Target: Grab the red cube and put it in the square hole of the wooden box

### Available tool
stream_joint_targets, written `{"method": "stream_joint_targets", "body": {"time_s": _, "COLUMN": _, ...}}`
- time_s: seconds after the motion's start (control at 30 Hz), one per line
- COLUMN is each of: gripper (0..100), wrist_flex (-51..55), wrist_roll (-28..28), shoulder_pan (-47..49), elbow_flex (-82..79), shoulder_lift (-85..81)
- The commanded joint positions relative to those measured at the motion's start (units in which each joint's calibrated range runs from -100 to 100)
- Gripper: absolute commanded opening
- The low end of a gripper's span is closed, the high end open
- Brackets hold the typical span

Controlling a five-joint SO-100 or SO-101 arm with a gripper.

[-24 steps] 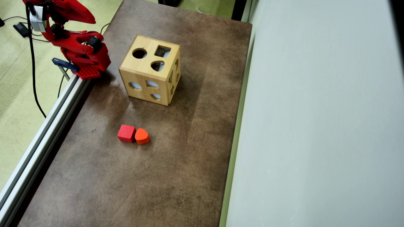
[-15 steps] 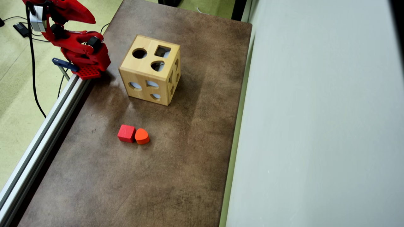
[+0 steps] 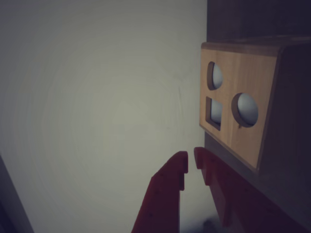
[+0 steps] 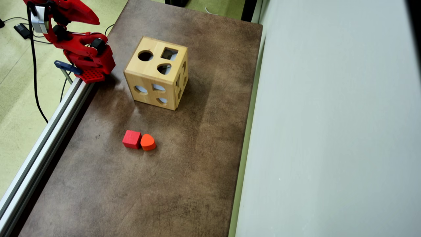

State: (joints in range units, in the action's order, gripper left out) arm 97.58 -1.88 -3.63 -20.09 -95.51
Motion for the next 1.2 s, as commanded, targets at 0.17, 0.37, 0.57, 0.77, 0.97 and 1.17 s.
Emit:
{"method": "stream_joint_targets", "body": {"time_s": 0.17, "gripper": 4, "wrist_flex": 0.2, "wrist_roll": -0.2, "shoulder_pan": -0.2, "elbow_flex": -0.1, "shoulder_lift": 0.3}}
{"method": "stream_joint_targets", "body": {"time_s": 0.37, "gripper": 4, "wrist_flex": 0.2, "wrist_roll": -0.2, "shoulder_pan": -0.2, "elbow_flex": -0.1, "shoulder_lift": 0.3}}
{"method": "stream_joint_targets", "body": {"time_s": 0.57, "gripper": 4, "wrist_flex": 0.0, "wrist_roll": -0.2, "shoulder_pan": -0.2, "elbow_flex": -0.1, "shoulder_lift": 0.3}}
{"method": "stream_joint_targets", "body": {"time_s": 0.77, "gripper": 4, "wrist_flex": 0.0, "wrist_roll": 0.1, "shoulder_pan": -0.9, "elbow_flex": -0.2, "shoulder_lift": 0.3}}
{"method": "stream_joint_targets", "body": {"time_s": 0.97, "gripper": 4, "wrist_flex": -0.6, "wrist_roll": 0.1, "shoulder_pan": -1.1, "elbow_flex": 0.6, "shoulder_lift": 9.0}}
{"method": "stream_joint_targets", "body": {"time_s": 1.17, "gripper": 4, "wrist_flex": -5.3, "wrist_roll": -0.2, "shoulder_pan": -1.2, "elbow_flex": 1.6, "shoulder_lift": 32.6}}
